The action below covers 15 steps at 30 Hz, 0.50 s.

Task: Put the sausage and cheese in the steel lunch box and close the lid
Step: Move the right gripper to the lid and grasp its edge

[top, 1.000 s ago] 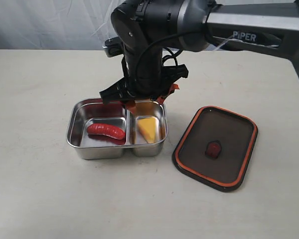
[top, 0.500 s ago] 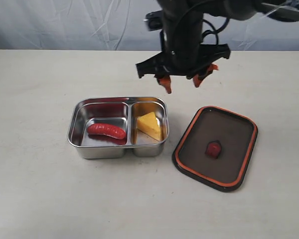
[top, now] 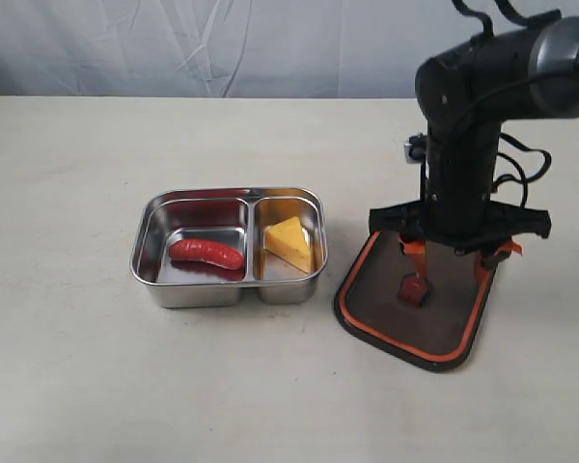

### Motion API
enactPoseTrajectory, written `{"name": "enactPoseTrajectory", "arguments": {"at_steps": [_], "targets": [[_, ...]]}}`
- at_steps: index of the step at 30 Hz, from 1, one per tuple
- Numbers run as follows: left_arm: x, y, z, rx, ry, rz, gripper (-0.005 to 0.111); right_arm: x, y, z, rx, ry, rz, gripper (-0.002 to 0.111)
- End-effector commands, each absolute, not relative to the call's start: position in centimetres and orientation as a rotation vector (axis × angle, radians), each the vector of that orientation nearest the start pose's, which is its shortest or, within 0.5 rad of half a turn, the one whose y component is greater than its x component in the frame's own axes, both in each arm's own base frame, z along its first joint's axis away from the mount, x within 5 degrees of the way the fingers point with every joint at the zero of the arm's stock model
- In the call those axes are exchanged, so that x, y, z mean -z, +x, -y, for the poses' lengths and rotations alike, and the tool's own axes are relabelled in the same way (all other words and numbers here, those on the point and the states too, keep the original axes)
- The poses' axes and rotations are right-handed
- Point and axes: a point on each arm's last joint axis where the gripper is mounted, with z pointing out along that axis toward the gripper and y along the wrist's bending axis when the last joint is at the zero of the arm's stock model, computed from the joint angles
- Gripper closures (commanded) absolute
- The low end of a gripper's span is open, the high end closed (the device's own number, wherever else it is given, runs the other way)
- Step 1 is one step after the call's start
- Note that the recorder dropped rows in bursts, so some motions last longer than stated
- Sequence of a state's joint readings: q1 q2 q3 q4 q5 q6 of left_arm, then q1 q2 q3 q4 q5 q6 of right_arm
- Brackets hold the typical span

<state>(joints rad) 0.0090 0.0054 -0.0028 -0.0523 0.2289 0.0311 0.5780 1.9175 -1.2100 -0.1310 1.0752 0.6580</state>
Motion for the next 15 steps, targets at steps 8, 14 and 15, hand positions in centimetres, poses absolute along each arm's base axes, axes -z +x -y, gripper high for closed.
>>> {"name": "enactPoseTrajectory", "arguments": {"at_steps": [8, 14, 15], "targets": [[-19.4, 5.6, 0.1, 0.029, -0.021, -1.7, 0.107, -11.4, 25.4, -14.9, 0.283, 0.112, -3.16, 0.053], [-19.4, 5.6, 0.1, 0.029, -0.021, -1.7, 0.107, -10.9, 24.8, -14.5, 0.283, 0.105, -3.163, 0.108], [-19.4, 5.6, 0.1, 0.018, -0.013, -1.7, 0.107, -11.2, 24.9, -14.5, 0.275, 0.096, -3.153, 0.108]]}}
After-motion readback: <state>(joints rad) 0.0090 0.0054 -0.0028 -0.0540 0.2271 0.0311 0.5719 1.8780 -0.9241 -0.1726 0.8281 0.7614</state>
